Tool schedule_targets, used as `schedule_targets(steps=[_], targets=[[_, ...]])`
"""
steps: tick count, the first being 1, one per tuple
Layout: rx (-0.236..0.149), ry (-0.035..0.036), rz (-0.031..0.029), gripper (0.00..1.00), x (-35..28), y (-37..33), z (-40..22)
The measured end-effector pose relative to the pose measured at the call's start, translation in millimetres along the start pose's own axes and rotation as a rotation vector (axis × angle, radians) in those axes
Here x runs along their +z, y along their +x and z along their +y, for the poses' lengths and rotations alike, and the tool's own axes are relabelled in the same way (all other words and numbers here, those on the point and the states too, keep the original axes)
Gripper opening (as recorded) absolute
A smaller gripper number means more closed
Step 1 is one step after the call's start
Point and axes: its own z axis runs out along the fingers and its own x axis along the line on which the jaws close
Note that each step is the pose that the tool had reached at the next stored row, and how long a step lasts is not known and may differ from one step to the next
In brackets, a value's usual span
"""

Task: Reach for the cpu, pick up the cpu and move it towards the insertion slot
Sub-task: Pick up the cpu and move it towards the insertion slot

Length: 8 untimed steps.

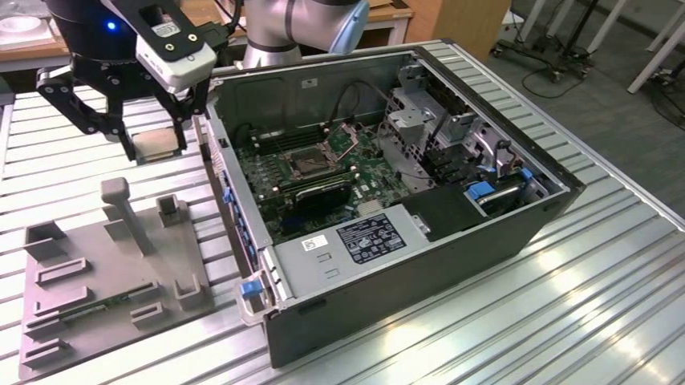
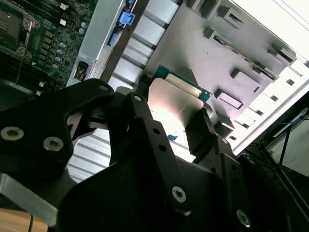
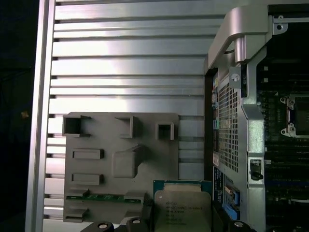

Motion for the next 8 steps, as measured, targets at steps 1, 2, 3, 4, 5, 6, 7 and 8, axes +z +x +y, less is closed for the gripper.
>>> schedule_targets(steps=[1, 2, 3, 4, 5, 6, 7, 8], targets=[[0.000, 0.0000, 0.0000, 0.55, 0.1, -0.7, 0.1], [0.000, 0.0000, 0.0000, 0.55, 0.1, -1.5, 0.1], [0.000, 0.0000, 0.0000, 0.55, 0.2, -2.3, 0.2], [0.000, 0.0000, 0.0000, 0.55, 0.2, -3.2, 0.3], [0.000, 0.0000, 0.0000, 0.55, 0.2, -4.1, 0.4], [0.000, -0.0001, -0.0001, 0.55, 0.3, -4.9, 0.5], [0.000, 0.0000, 0.0000, 0.55, 0.3, -5.6, 0.6], [0.000, 0.0000, 0.0000, 0.55, 0.3, -6.3, 0.7]])
